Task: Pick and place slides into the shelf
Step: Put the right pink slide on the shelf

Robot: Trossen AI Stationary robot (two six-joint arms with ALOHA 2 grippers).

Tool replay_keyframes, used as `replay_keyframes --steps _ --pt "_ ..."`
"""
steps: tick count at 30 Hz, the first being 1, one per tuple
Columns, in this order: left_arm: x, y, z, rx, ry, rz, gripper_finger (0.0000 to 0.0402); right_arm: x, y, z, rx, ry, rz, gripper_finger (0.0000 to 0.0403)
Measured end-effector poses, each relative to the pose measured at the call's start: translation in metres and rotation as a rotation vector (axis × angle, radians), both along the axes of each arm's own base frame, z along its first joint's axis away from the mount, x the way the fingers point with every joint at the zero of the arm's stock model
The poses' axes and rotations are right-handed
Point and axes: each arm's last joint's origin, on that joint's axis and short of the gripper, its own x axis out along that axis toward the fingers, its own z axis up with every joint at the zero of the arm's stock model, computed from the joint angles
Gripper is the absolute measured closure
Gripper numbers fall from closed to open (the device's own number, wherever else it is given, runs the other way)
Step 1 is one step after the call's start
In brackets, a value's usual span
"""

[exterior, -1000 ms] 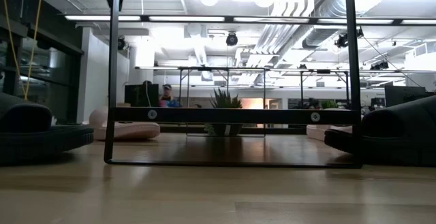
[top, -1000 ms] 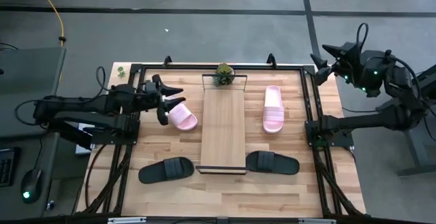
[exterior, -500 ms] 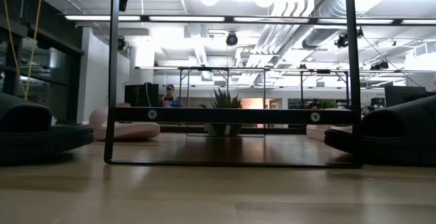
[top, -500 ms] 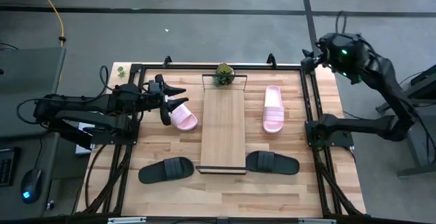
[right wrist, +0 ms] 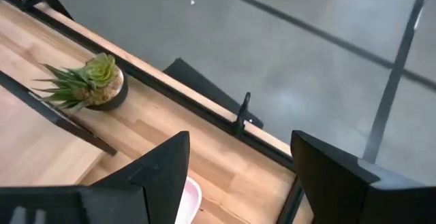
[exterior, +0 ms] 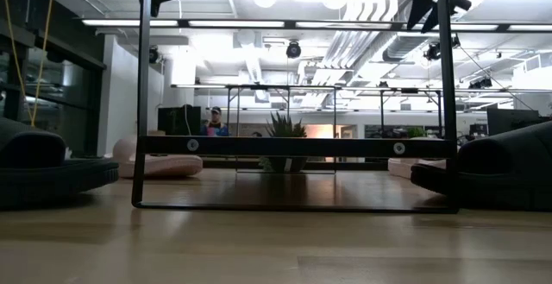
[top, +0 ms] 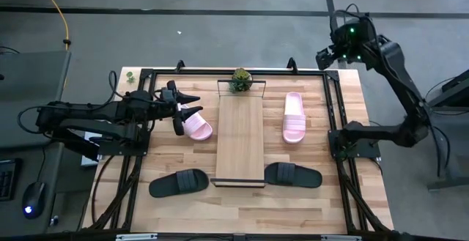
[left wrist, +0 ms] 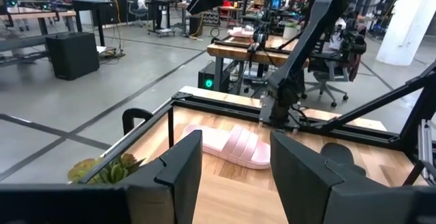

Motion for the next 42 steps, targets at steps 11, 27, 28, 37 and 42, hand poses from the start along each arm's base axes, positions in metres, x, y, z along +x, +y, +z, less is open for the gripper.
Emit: replay_keyframes --steps 11,27,28,37,42 --pt "0.000 0.000 -0.002 -0.007 0.021 0.000 0.0245 -0.010 -0.026 -0.020 0.177 -0.026 0.127 0.0155" --pt "0.000 0.000 -0.004 -0.011 0.036 0.001 0.0245 -0.014 -0.030 -0.107 0.422 0.080 0.302 0.0155" --pt "0.000 0.000 -0.004 -0.011 0.035 0.002 0.0245 -0.014 -0.029 -0.113 0.432 0.085 0.308 0.0155" --pt "0.000 0.000 -0.004 -0.010 0.035 0.005 0.0245 -0.014 -0.029 -0.160 0.460 0.098 0.341 0.0155" --pt "0.000 0.000 -0.004 -0.010 0.034 0.005 0.0245 -0.016 -0.023 -0.180 0.510 0.115 0.364 0.0155"
